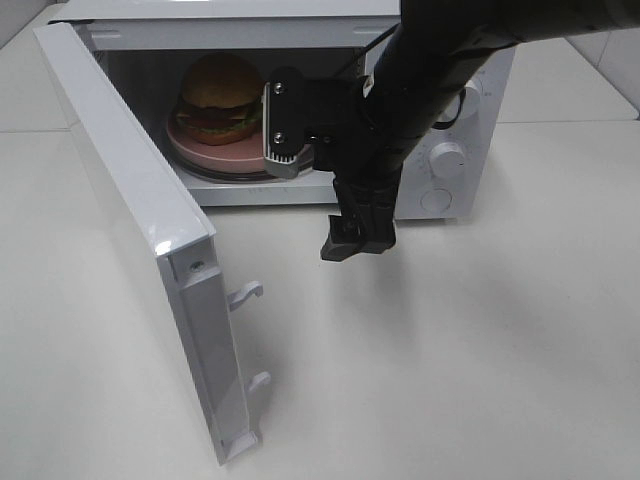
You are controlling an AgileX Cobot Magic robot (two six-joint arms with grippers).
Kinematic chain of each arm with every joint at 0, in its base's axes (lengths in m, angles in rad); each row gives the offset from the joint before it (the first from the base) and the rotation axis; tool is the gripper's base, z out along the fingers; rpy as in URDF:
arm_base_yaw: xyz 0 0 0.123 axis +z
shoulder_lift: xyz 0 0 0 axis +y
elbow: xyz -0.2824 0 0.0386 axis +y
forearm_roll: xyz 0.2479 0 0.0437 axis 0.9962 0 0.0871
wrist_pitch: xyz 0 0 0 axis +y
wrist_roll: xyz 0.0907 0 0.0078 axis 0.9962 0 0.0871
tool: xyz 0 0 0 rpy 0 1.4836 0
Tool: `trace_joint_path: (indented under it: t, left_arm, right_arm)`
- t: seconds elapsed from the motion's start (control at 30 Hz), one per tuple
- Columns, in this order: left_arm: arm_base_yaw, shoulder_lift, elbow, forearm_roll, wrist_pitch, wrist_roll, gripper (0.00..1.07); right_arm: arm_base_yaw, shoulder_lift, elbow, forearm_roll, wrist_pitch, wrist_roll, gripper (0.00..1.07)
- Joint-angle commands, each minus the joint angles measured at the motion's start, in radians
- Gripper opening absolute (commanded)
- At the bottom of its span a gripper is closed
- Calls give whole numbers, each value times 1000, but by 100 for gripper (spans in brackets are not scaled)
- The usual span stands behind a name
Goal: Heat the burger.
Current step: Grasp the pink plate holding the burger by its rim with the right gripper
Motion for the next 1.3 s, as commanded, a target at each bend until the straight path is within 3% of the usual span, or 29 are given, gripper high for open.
trace_joint_path:
  t: [0.03,0.37,1.3]
  left_arm:
    - [2,-4,3,1,-15,-6,100]
    - [2,-4,3,1,-15,-6,100]
    - [2,-4,3,1,-15,-6,100]
  right_arm:
    - [9,37,-49,-11,34,-30,97]
    - [28,185,-245,-24,87,-41,95]
    - [29,404,-573,-11,153,-17,88]
